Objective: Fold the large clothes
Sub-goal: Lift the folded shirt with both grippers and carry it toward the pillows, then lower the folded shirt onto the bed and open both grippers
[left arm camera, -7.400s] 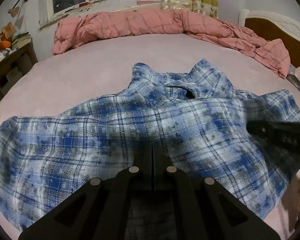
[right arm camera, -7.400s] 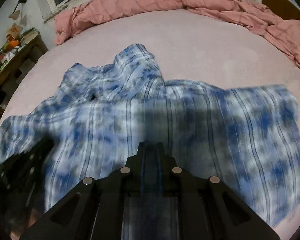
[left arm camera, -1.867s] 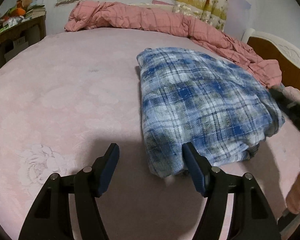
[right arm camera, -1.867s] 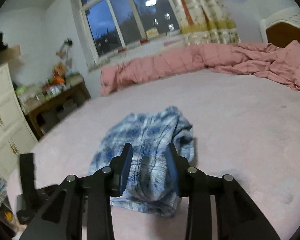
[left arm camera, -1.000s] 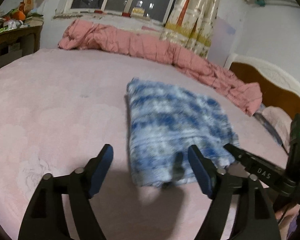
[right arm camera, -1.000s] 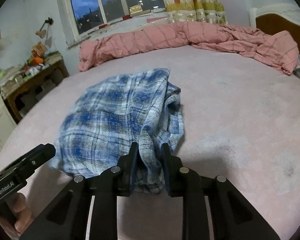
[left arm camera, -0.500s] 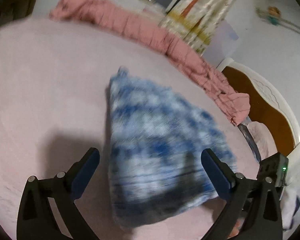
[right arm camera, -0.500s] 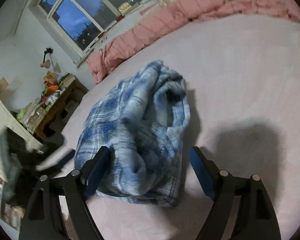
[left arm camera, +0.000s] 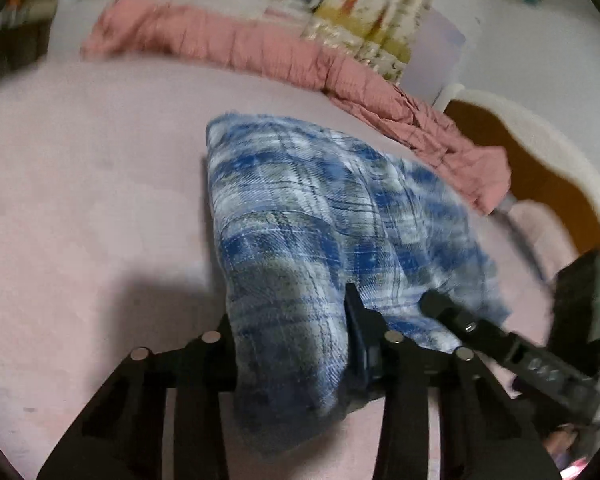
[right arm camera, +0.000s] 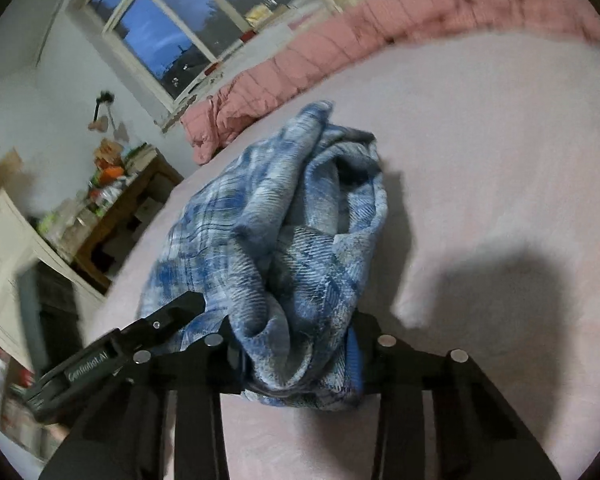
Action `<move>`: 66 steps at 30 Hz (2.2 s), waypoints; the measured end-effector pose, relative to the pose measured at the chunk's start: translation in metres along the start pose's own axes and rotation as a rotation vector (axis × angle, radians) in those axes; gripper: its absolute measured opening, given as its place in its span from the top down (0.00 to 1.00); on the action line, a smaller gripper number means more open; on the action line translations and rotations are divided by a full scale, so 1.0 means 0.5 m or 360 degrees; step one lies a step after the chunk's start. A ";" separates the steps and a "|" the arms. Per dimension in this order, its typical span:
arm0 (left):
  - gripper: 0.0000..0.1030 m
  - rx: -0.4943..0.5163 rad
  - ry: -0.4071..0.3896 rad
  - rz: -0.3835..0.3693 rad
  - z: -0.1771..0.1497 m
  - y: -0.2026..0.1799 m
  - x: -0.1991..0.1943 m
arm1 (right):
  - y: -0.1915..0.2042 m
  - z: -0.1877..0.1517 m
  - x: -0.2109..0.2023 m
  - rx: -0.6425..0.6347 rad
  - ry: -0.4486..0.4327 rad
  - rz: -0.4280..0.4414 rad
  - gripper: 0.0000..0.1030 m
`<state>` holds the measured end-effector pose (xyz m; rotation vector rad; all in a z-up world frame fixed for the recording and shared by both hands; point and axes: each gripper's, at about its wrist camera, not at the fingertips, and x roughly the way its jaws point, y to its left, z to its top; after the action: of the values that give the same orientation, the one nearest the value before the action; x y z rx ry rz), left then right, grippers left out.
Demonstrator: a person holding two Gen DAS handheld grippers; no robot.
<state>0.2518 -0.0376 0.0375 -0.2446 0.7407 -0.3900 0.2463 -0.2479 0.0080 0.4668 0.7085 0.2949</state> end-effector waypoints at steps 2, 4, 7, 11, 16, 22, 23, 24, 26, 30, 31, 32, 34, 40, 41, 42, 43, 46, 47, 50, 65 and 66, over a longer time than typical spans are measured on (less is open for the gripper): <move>0.65 0.0041 -0.0037 0.0016 -0.002 -0.011 -0.008 | 0.011 -0.002 -0.018 -0.0026 -0.0045 0.0005 0.64; 0.65 0.0068 -0.0057 0.0027 -0.005 -0.016 -0.012 | 0.012 -0.002 -0.030 -0.0017 -0.0065 0.0018 0.64; 0.65 0.0081 -0.0068 0.0040 -0.011 -0.013 -0.018 | 0.027 -0.008 -0.041 -0.0076 -0.0094 -0.0029 0.64; 0.65 0.0099 -0.0114 0.0032 -0.004 -0.014 -0.024 | 0.040 -0.010 -0.060 -0.0129 -0.0146 -0.0047 0.64; 0.65 0.0188 -0.0193 -0.0044 0.004 -0.063 -0.067 | 0.063 -0.021 -0.124 -0.0205 -0.0286 -0.0115 0.65; 0.65 0.0390 -0.0380 -0.0228 0.026 -0.248 -0.169 | 0.076 0.012 -0.351 -0.0289 -0.0544 -0.0236 0.65; 0.65 0.0430 -0.0402 -0.0254 0.032 -0.280 -0.182 | 0.071 0.023 -0.394 -0.0305 -0.0586 -0.0258 0.65; 0.65 0.0489 -0.0434 -0.0283 0.040 -0.327 -0.194 | 0.067 0.032 -0.434 -0.0333 -0.0631 -0.0287 0.65; 0.65 0.0598 -0.0503 -0.0307 0.051 -0.411 -0.210 | 0.049 0.052 -0.515 -0.0387 -0.0743 -0.0346 0.65; 0.65 0.0669 -0.0588 -0.0432 0.086 -0.560 -0.190 | -0.004 0.102 -0.627 -0.0436 -0.0931 -0.0458 0.65; 0.65 0.0677 -0.0596 -0.0461 0.094 -0.594 -0.171 | -0.036 0.123 -0.652 -0.0444 -0.0970 -0.0511 0.65; 0.65 0.0681 -0.0602 -0.0483 0.098 -0.623 -0.151 | -0.067 0.140 -0.666 -0.0407 -0.0987 -0.0548 0.65; 0.65 0.0680 -0.0588 -0.0543 0.107 -0.688 -0.079 | -0.122 0.167 -0.684 -0.0327 -0.1022 -0.0591 0.65; 0.64 0.0668 -0.0375 -0.0573 0.093 -0.839 0.191 | -0.364 0.252 -0.650 -0.0111 -0.0985 -0.0936 0.65; 0.64 0.0680 -0.0289 -0.0504 0.080 -0.857 0.237 | -0.410 0.261 -0.631 -0.0054 -0.0928 -0.0959 0.65; 0.64 0.0657 -0.0183 -0.0457 0.066 -0.863 0.286 | -0.452 0.267 -0.607 -0.0011 -0.0859 -0.0976 0.65; 0.64 0.0612 -0.0071 -0.0441 0.051 -0.858 0.336 | -0.493 0.267 -0.580 0.0027 -0.0792 -0.1009 0.65; 0.62 0.0572 0.0308 -0.0291 -0.012 -0.840 0.486 | -0.582 0.244 -0.481 0.0105 -0.0604 -0.1176 0.64; 0.60 0.0520 0.0311 -0.0316 -0.013 -0.829 0.494 | -0.621 0.246 -0.423 0.0175 -0.0331 -0.1281 0.63; 0.60 0.0554 0.0237 -0.0332 -0.008 -0.842 0.469 | -0.625 0.251 -0.433 0.0192 -0.0360 -0.1280 0.62; 0.31 0.0685 -0.0371 -0.0214 0.033 -0.735 0.229 | -0.426 0.195 -0.522 -0.0215 -0.0656 -0.1409 0.46; 0.29 0.0675 -0.0402 -0.0214 0.034 -0.717 0.203 | -0.397 0.187 -0.536 -0.0248 -0.0694 -0.1381 0.39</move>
<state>0.2391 -0.4025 0.1138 0.0574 0.3810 -0.6203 0.1361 -0.5571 0.1178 0.0378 0.4011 -0.5532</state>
